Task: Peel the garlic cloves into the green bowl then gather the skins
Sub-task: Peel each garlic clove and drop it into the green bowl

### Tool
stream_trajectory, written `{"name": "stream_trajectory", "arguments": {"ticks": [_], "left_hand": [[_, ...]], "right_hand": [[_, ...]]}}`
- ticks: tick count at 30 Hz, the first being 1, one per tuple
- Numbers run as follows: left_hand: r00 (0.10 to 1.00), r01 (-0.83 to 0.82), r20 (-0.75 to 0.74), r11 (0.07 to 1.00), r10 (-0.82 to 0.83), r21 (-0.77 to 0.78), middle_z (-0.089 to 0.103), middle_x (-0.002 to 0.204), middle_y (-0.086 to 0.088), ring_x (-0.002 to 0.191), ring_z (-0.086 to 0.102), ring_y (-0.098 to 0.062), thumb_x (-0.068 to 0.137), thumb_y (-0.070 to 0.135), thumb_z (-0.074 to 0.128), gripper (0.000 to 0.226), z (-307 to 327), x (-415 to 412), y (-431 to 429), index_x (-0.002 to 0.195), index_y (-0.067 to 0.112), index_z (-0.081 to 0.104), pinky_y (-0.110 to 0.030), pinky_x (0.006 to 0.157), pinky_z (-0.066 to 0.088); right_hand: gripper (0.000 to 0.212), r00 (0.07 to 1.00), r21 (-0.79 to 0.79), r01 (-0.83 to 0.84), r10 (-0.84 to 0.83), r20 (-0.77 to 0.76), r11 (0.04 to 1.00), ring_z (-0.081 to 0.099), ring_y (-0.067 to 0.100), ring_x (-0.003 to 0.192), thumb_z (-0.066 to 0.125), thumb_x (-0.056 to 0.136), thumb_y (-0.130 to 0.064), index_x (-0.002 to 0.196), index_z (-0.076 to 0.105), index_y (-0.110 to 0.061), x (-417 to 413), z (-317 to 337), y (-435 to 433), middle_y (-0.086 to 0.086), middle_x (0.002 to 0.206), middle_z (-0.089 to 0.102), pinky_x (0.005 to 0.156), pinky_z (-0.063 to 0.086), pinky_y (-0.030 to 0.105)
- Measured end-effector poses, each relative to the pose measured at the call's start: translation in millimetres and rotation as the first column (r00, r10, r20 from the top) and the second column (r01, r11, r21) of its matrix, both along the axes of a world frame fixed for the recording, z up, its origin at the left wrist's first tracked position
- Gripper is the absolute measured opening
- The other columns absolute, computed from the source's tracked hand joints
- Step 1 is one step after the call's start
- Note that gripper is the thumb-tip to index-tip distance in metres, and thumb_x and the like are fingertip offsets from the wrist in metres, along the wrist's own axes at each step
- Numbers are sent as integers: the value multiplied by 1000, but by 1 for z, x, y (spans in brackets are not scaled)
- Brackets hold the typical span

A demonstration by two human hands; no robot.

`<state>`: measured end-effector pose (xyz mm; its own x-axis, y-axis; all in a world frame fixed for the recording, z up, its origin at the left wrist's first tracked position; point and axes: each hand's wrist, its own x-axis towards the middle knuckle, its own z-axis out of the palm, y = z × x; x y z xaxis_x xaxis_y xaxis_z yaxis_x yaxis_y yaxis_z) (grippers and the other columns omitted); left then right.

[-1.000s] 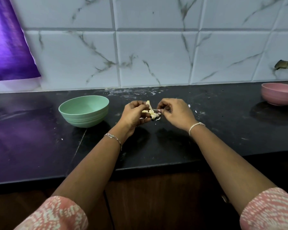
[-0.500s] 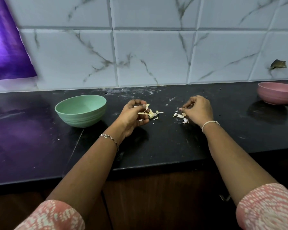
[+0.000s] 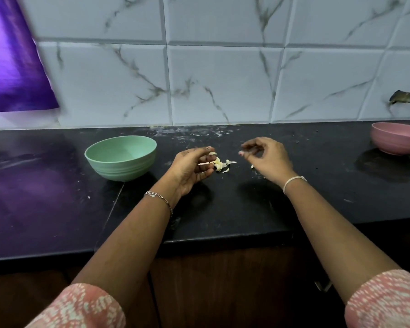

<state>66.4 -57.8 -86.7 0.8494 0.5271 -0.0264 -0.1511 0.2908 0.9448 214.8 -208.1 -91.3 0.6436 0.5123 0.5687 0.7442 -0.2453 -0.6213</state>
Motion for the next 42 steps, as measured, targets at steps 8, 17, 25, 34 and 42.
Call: {"name": "stream_trajectory", "arguments": {"ticks": [8, 17, 25, 34, 42], "left_hand": [[996, -57, 63, 998, 55, 18, 65, 76, -6, 54, 60, -7, 89, 3, 64, 12, -2, -2, 1, 101, 3, 67, -16, 52, 52], [981, -188, 81, 960, 174, 208, 62, 72, -6, 51, 55, -7, 92, 11, 64, 22, -7, 2, 3, 109, -2, 65, -18, 52, 53], [999, -3, 46, 975, -8, 223, 64, 87, -9, 66, 64, -8, 97, 12, 54, 22, -4, -1, 5, 117, 4, 61, -23, 61, 58], [989, -123, 107, 962, 100, 242, 62, 68, -6, 54, 61, -7, 88, 3, 65, 3, -5, -1, 9, 88, 6, 67, -21, 57, 57], [987, -157, 62, 961, 146, 228, 61, 71, -6, 55, 58, -8, 91, 7, 63, 5, -8, 3, 9, 87, 5, 65, -20, 53, 56]], "right_hand": [[18, 938, 46, -318, 321, -128, 947, 68, 14, 79, 78, 79, -8, 90, 71, -20, -32, 2, 47, 2, 87, 74, 76, 55, 24], [8, 823, 164, -334, 372, -429, 928, 65, 10, 63, 74, 83, -5, 85, 71, -12, -43, 5, 52, 12, 76, 72, 59, 52, 21], [6, 609, 322, -367, 487, -626, 873, 71, 10, 66, 69, 85, -1, 81, 69, -6, -43, 3, 47, 3, 68, 73, 62, 55, 17], [5, 607, 322, -373, 492, -624, 870, 66, 10, 63, 66, 89, -4, 84, 66, -6, -39, 2, 48, 2, 68, 71, 62, 53, 20], [7, 971, -6, -185, 182, -154, 983, 57, 6, 65, 63, 91, -15, 86, 62, -19, -43, -7, 61, -6, 73, 63, 66, 47, 22]]}}
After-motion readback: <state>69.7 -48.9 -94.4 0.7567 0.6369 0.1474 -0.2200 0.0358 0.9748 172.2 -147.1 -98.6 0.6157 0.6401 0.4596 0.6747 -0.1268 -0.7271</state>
